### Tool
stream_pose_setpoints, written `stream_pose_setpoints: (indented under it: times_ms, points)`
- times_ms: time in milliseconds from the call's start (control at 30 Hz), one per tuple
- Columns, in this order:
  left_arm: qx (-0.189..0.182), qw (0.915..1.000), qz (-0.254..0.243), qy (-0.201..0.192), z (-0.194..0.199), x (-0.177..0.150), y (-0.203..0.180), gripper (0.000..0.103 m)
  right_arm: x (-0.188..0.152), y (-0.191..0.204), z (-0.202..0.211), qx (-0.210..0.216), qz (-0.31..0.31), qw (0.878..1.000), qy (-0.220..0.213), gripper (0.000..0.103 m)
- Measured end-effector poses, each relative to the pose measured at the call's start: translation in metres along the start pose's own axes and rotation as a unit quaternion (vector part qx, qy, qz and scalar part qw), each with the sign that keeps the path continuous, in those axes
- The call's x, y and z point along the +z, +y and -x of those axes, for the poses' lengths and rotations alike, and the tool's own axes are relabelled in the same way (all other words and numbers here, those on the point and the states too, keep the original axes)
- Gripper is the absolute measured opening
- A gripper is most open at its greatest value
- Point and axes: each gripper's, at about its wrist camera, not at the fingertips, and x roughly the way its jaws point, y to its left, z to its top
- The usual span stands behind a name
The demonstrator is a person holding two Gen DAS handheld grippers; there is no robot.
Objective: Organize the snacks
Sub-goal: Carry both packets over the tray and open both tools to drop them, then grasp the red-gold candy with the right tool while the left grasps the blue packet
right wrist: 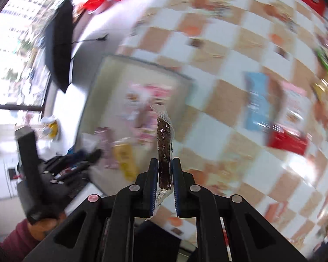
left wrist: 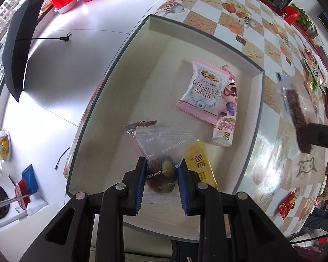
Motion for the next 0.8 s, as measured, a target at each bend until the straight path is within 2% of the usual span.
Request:
stream_pose_setpoints:
  times_ms: [100, 167, 200, 233, 267, 300, 333, 367, 467, 567, 633, 700, 800]
  points:
    - [0.002, 1.0000, -0.003, 0.003, -0.002, -0.004, 0.002, 0.031, 0.005, 0.026, -0.017, -0.001, 0.023, 1.000, 0.013, 0.014]
    - [0.014, 0.9998, -0.014, 0.001, -0.001, -0.006, 0.000, 0.044, 0.006, 0.033, -0.024, 0.001, 0.027, 0.999, 0.023, 0.015]
    - [0.020, 0.9996, -0.019, -0.002, 0.000, -0.008, 0.000, 0.063, 0.005, 0.035, -0.027, -0.001, 0.029, 0.999, 0.028, 0.016]
    - [0.027, 0.9994, -0.023, -0.008, 0.002, -0.010, -0.001, 0.075, 0.004, 0.036, -0.029, -0.007, 0.032, 0.999, 0.032, 0.030]
    - [0.028, 0.9992, -0.026, -0.012, 0.004, -0.011, -0.002, 0.077, 0.002, 0.035, -0.031, -0.017, 0.036, 0.998, 0.038, 0.072]
    - [0.027, 0.9990, -0.031, -0.014, 0.005, -0.011, -0.005, 0.077, 0.001, 0.034, -0.034, -0.029, 0.038, 0.998, 0.039, 0.093]
    - [0.026, 0.9990, -0.035, -0.012, 0.006, -0.012, -0.007, 0.077, -0.001, 0.030, -0.033, -0.042, 0.039, 0.998, 0.032, 0.103]
    - [0.025, 0.9988, -0.040, -0.010, 0.006, -0.012, -0.009, 0.077, -0.005, 0.022, -0.028, -0.054, 0.040, 0.998, 0.019, 0.103]
    - [0.021, 0.9982, -0.055, -0.007, 0.005, -0.011, -0.020, 0.077, -0.017, -0.012, -0.026, -0.073, 0.018, 0.997, 0.031, 0.103]
    - [0.018, 0.9968, -0.078, -0.006, 0.007, -0.011, -0.035, 0.077, -0.043, -0.066, -0.029, -0.093, -0.047, 0.993, 0.061, 0.103]
    - [0.013, 0.9955, -0.093, -0.004, 0.007, -0.011, -0.048, 0.077, -0.067, -0.103, -0.031, -0.088, -0.109, 0.986, 0.088, 0.103]
    - [0.008, 0.9938, -0.110, 0.000, 0.007, -0.011, -0.062, 0.077, -0.097, -0.139, -0.036, -0.078, -0.185, 0.973, 0.116, 0.103]
    - [0.002, 0.9907, -0.136, 0.007, 0.007, -0.013, -0.081, 0.077, -0.136, -0.173, -0.047, -0.063, -0.283, 0.948, 0.130, 0.103]
